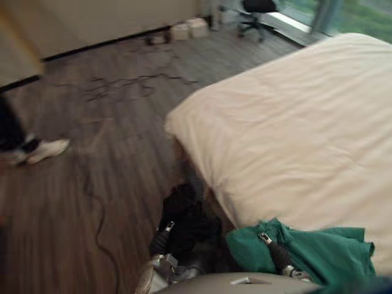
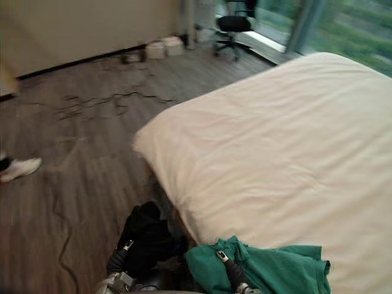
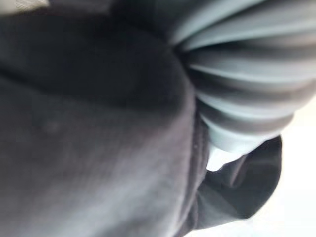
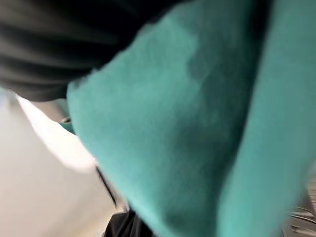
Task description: Tidy the bed and pick cloth on bed and put in laundry
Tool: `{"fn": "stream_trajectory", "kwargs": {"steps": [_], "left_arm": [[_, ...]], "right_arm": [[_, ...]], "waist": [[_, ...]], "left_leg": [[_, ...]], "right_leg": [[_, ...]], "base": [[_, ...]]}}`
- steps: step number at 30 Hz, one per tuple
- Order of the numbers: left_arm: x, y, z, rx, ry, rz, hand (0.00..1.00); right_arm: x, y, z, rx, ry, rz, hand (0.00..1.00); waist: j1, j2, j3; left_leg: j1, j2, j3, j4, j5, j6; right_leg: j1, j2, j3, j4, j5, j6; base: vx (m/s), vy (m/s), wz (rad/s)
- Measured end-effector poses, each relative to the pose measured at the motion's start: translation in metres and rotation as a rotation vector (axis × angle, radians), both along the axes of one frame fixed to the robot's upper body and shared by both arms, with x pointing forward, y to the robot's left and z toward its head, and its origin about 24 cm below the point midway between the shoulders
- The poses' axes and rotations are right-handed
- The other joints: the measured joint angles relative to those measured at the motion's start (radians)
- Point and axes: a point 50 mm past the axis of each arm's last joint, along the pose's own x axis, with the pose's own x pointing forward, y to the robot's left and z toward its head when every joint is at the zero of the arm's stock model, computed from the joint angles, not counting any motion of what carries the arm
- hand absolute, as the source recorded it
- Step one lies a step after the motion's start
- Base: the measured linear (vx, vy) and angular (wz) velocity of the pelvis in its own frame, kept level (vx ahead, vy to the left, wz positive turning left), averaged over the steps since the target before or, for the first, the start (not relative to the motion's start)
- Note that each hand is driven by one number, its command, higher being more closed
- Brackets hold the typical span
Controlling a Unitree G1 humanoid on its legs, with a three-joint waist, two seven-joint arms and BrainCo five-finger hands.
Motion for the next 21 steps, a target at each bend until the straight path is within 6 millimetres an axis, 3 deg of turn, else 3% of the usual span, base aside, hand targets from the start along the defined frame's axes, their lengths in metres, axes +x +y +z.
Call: {"fn": "stream_trajectory", "kwargs": {"steps": [2, 3, 4, 5, 6, 7, 8, 10, 11, 12, 16, 18, 21], "left_arm": [[-0.001, 0.007, 0.001, 0.033, 0.005, 0.003, 1.0], [0.002, 0.01, 0.003, 0.045, -0.014, 0.005, 1.0], [0.003, 0.012, 0.005, 0.053, -0.022, 0.007, 1.0], [0.004, 0.012, 0.005, 0.054, -0.029, 0.014, 1.0], [0.008, 0.009, 0.006, 0.048, -0.035, 0.008, 1.0], [0.009, 0.009, 0.007, 0.053, -0.036, 0.008, 1.0], [0.009, 0.009, 0.007, 0.053, -0.031, 0.014, 1.0], [0.013, 0.01, 0.009, 0.065, -0.041, 0.005, 1.0], [0.014, 0.012, 0.009, 0.072, -0.036, -0.005, 1.0], [0.012, 0.011, 0.007, 0.07, -0.016, -0.001, 1.0], [-0.001, 0.006, 0.002, 0.065, 0.046, -0.082, 1.0], [0.002, 0.004, 0.003, 0.065, 0.039, -0.097, 1.0], [0.007, 0.004, 0.004, 0.081, 0.027, -0.135, 1.0]], "right_arm": [[0.006, 0.004, 0.002, -0.002, -0.015, 0.038, 1.0], [0.007, 0.008, 0.004, 0.013, -0.021, 0.065, 1.0], [0.006, 0.01, 0.004, 0.024, -0.015, 0.068, 1.0], [0.004, 0.013, 0.004, 0.042, -0.005, 0.08, 1.0], [0.005, 0.013, 0.004, 0.058, 0.004, 0.073, 1.0], [0.005, 0.015, 0.004, 0.071, 0.012, 0.067, 1.0], [0.007, 0.016, 0.006, 0.078, 0.006, 0.072, 1.0], [0.016, 0.018, 0.013, 0.094, -0.038, 0.073, 1.0], [0.019, 0.02, 0.016, 0.105, -0.053, 0.068, 1.0], [0.02, 0.021, 0.017, 0.103, -0.051, 0.08, 1.0], [0.016, 0.025, 0.017, 0.096, -0.042, 0.079, 1.0], [0.013, 0.028, 0.015, 0.092, -0.023, 0.078, 1.0], [0.005, 0.032, 0.011, 0.086, 0.004, 0.08, 1.0]], "waist": [[0.004, -0.031, -0.009], [-0.008, -0.03, -0.013], [-0.01, -0.024, -0.016], [-0.017, -0.006, -0.025], [-0.038, 0.017, -0.035], [-0.044, 0.013, -0.039], [-0.053, 0.012, -0.038], [-0.055, 0.009, -0.035], [-0.057, 0.004, -0.031], [-0.05, 0.012, -0.034], [-0.054, 0.05, -0.045], [-0.053, 0.054, -0.036], [-0.053, 0.045, -0.014]], "left_leg": [[-0.015, 0.047, 0.128, 0.221, -0.136, -0.003], [-0.011, 0.106, 0.168, 0.33, -0.199, -0.014], [-0.006, 0.136, 0.177, 0.363, -0.222, -0.027], [0.018, 0.205, 0.193, 0.364, -0.231, -0.053], [0.018, 0.193, 0.206, 0.329, -0.241, -0.051], [0.027, 0.172, 0.218, 0.299, -0.227, -0.028], [0.054, 0.125, 0.192, 0.206, -0.196, 0.015], [0.112, 0.057, 0.134, 0.022, -0.134, 0.01], [0.143, 0.036, 0.147, -0.029, -0.156, 0.012], [0.183, 0.057, 0.226, -0.046, -0.176, -0.005], [0.247, 0.003, 0.132, -0.148, -0.132, -0.017], [0.258, -0.007, 0.092, -0.17, -0.12, -0.004], [0.28, -0.027, 0.007, -0.174, -0.118, -0.002]], "right_leg": [[0.009, -0.069, -0.041, 0.002, 0.02, 0.025], [0.009, -0.093, -0.087, 0.001, 0.028, 0.034], [0.008, -0.094, -0.111, 0.001, 0.034, 0.041], [0.014, -0.085, -0.162, 0.018, 0.038, 0.048], [0.005, -0.086, -0.212, 0.07, 0.039, 0.047], [0.001, -0.103, -0.235, 0.108, 0.04, 0.042], [-0.016, -0.125, -0.241, 0.18, 0.028, 0.002], [-0.028, -0.081, -0.253, 0.06, 0.041, -0.004], [-0.02, -0.082, -0.278, 0.041, 0.088, 0.013], [-0.005, -0.097, -0.308, 0.082, 0.118, 0.009], [-0.006, -0.177, -0.326, 0.254, 0.124, 0.0], [-0.016, -0.192, -0.324, 0.291, 0.122, 0.001], [-0.056, -0.257, -0.303, 0.402, 0.109, -0.015]], "base": [[0.01, 0.043, 0.82], [0.02, 0.0, 0.97], [0.02, 0.035, 1.29], [0.09, 0.075, 1.72], [0.13, 0.159, 1.95], [0.15, 0.192, 2.11], [0.07, 0.172, 2.05], [0.0, 0.092, 1.82], [0.0, 0.098, 1.23], [0.01, 0.106, 1.06], [0.05, 0.098, 0.66], [0.11, 0.028, 0.65], [0.1, 0.008, 0.85]]}}
